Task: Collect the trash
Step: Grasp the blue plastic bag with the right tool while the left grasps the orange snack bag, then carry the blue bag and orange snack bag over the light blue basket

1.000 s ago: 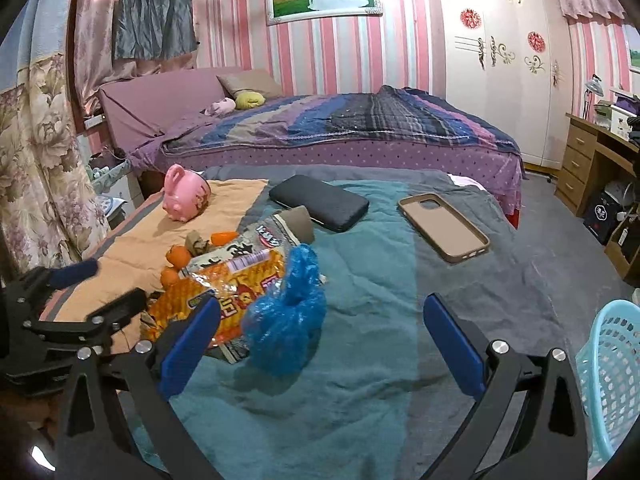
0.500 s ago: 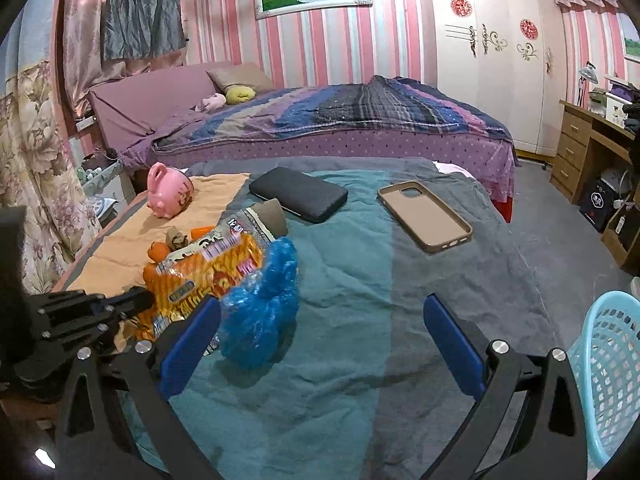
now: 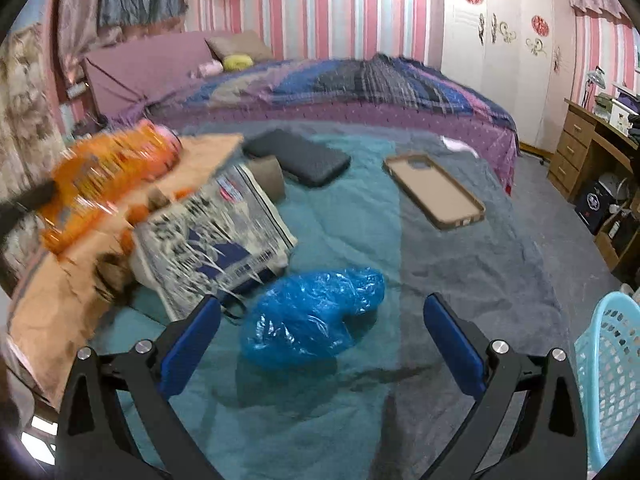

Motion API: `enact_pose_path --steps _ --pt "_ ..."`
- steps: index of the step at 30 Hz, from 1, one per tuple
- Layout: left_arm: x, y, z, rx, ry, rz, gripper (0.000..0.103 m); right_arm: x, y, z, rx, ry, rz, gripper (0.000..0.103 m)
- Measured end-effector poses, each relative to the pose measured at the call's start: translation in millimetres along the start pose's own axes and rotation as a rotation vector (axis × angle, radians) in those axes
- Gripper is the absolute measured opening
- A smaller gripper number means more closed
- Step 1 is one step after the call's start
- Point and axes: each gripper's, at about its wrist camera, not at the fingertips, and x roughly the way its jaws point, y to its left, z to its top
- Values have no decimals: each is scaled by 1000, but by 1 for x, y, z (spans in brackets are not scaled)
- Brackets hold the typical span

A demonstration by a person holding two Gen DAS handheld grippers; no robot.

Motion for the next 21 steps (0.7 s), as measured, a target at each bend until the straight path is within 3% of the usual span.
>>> enact_pose_path --steps 6,7,8,12,21 --pt "-7 6 4 -3 -24 10 0 30 10 -5 -55 67 -17 98" --pt "-7 8 5 -7 -24 11 0 34 12 -6 -59 76 -20 88" --pt "-7 9 5 -11 -25 11 0 36 12 -7 -59 82 -21 69" --pt "-11 16 5 -28 -38 15 0 38 11 -8 -50 84 -18 43" --pt "-18 17 8 -51 -56 13 0 -13 -2 6 -8 -87 23 37"
